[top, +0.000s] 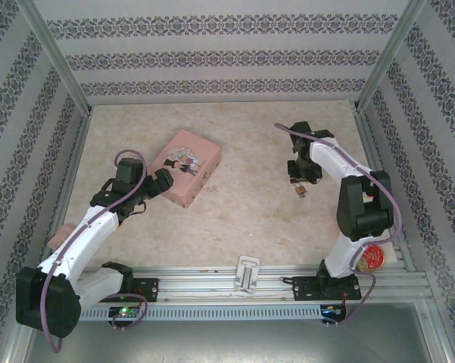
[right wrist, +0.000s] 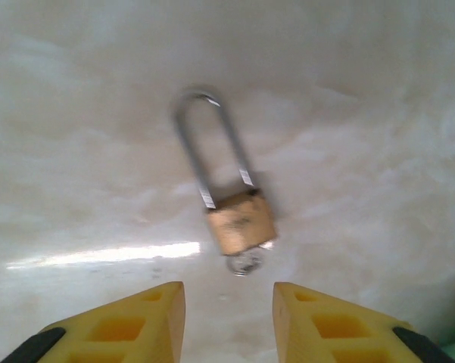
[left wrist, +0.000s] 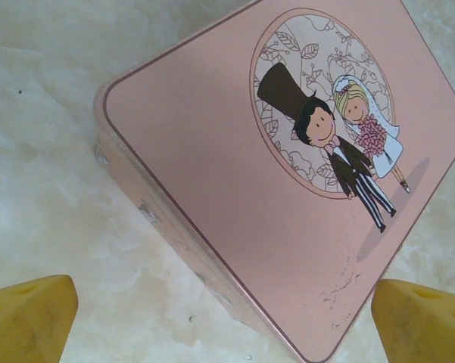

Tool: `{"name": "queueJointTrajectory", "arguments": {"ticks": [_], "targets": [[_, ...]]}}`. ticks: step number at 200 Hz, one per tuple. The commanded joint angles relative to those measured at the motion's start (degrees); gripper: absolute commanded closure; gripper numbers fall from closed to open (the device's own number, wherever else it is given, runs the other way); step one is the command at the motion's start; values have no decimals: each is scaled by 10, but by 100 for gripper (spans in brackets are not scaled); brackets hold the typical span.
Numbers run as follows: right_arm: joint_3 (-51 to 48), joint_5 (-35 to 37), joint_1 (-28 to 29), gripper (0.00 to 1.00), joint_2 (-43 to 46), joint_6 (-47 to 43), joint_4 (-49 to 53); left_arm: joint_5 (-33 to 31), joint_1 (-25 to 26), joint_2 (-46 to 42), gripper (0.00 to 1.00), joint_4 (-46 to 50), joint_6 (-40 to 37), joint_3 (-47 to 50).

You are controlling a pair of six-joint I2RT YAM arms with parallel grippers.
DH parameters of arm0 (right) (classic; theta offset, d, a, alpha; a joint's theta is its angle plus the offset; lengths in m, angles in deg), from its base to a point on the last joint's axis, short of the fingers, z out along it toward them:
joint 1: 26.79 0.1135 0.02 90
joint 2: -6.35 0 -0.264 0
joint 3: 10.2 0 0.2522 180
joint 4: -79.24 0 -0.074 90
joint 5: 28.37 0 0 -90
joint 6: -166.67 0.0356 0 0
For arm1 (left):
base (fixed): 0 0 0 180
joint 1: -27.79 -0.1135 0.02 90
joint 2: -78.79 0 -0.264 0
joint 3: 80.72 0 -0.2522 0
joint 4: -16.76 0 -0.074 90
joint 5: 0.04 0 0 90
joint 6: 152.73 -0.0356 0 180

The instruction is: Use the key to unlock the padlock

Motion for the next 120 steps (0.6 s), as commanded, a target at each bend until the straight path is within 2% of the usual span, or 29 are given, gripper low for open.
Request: {"name": "queueJointTrajectory", "arguments": {"ticks": [1, 26, 51, 57, 120], "targets": [[34, -84, 28, 60, 39, 20, -65, 13, -10, 8, 1, -29, 27, 3], [55, -151, 55, 48, 31, 48, -160, 12, -13, 13, 1, -33, 46, 7], [111, -158, 93, 43, -22, 48, -211, 11, -17, 14, 1, -45, 56, 17], [130, -159, 102, 39, -39, 47, -216, 10, -18, 15, 1, -47, 58, 19], [322, -179, 161, 38, -214, 45, -223, 23, -35, 43, 1, -78, 57, 25]]}}
